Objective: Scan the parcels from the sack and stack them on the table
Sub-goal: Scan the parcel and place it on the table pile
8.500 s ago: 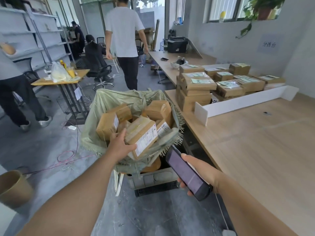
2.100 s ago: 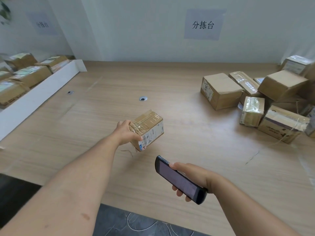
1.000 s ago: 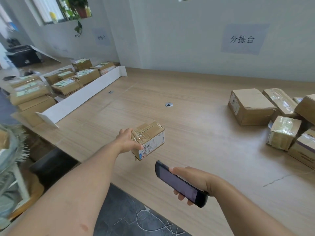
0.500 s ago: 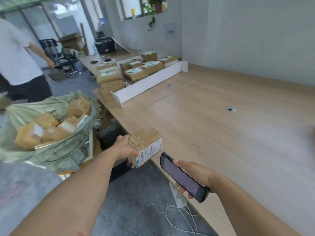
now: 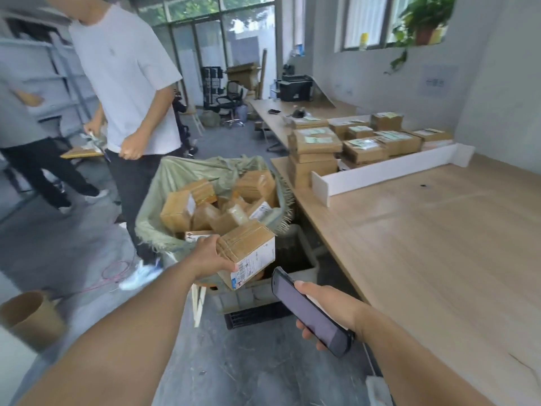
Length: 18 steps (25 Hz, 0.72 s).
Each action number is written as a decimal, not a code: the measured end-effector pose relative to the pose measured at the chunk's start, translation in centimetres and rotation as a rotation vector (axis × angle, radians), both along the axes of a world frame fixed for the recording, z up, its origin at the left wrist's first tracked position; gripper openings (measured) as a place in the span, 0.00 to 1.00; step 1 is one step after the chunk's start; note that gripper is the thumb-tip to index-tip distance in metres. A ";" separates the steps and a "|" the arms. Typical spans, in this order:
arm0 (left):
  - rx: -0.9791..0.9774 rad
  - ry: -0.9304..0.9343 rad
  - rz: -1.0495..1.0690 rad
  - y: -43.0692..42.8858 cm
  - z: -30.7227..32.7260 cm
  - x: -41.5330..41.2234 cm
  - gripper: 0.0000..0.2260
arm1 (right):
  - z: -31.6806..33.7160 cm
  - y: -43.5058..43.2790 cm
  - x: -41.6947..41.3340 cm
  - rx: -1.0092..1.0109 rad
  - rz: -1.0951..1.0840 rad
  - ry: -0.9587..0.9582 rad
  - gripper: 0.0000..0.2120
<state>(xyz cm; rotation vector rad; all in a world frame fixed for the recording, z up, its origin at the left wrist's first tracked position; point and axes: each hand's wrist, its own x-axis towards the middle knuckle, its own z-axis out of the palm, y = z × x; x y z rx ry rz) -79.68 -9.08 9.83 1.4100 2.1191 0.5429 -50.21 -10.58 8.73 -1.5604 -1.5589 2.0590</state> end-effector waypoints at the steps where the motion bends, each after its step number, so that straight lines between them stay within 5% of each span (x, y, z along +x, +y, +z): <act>1: 0.010 -0.002 0.022 0.2 0.4 -2.3 0.44 | 0.1 1.0 -2.4 -0.004 0.031 0.007 0.27; 8: 0.044 0.015 0.119 2.5 1.8 -11.6 0.45 | 1.1 6.5 -12.2 -0.001 0.158 0.027 0.26; 18: 0.031 0.095 0.246 11.9 2.3 -12.9 0.43 | 1.0 18.8 -13.9 -0.108 0.226 0.016 0.28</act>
